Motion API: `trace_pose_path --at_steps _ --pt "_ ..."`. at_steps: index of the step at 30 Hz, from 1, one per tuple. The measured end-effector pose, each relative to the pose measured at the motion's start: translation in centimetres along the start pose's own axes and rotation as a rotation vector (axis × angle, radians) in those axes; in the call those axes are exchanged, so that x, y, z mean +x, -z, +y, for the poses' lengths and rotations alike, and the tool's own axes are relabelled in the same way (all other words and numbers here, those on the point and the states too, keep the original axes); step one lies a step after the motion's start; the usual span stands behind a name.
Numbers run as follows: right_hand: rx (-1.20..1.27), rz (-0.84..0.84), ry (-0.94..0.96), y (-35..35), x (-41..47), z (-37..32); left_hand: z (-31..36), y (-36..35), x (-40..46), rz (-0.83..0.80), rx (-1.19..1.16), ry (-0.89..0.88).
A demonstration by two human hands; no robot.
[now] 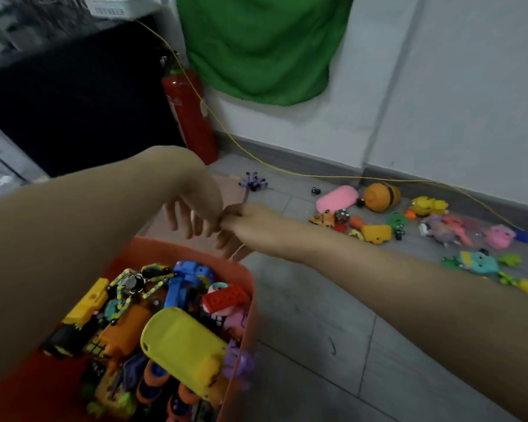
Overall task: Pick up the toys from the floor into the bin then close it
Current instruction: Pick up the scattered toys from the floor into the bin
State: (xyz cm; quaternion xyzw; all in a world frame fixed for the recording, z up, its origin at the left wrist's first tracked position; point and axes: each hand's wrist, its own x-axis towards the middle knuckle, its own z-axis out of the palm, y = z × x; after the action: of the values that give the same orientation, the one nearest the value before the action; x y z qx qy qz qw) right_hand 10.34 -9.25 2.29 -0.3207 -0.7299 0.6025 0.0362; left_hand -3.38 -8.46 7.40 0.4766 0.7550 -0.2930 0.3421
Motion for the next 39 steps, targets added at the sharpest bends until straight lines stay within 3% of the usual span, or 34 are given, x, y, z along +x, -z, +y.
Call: trace_pose_path --at_steps 5,9,18,26,32,39 --pt "-0.091 0.436 -0.211 8.3 -1.0 7.6 7.5 0.8 4.4 0.207 -0.016 -0.287" --pt "-0.270 0.590 -0.367 12.6 -5.0 14.4 12.9 -0.4 8.1 0.272 0.109 -0.349" --pt "-0.510 0.383 -0.569 17.4 -6.0 24.7 20.1 -6.4 18.2 0.284 -0.099 -0.313" --pt "-0.723 0.371 -0.418 18.4 0.2 26.7 22.8 -7.2 24.0 0.432 -0.144 -0.350" --pt "-1.099 0.321 -0.335 17.7 1.8 28.3 23.6 -7.7 25.5 0.604 -0.183 -0.445" --pt "-1.111 0.292 -0.365 18.0 1.1 28.4 22.2 -7.2 25.3 0.564 -0.042 -0.517"
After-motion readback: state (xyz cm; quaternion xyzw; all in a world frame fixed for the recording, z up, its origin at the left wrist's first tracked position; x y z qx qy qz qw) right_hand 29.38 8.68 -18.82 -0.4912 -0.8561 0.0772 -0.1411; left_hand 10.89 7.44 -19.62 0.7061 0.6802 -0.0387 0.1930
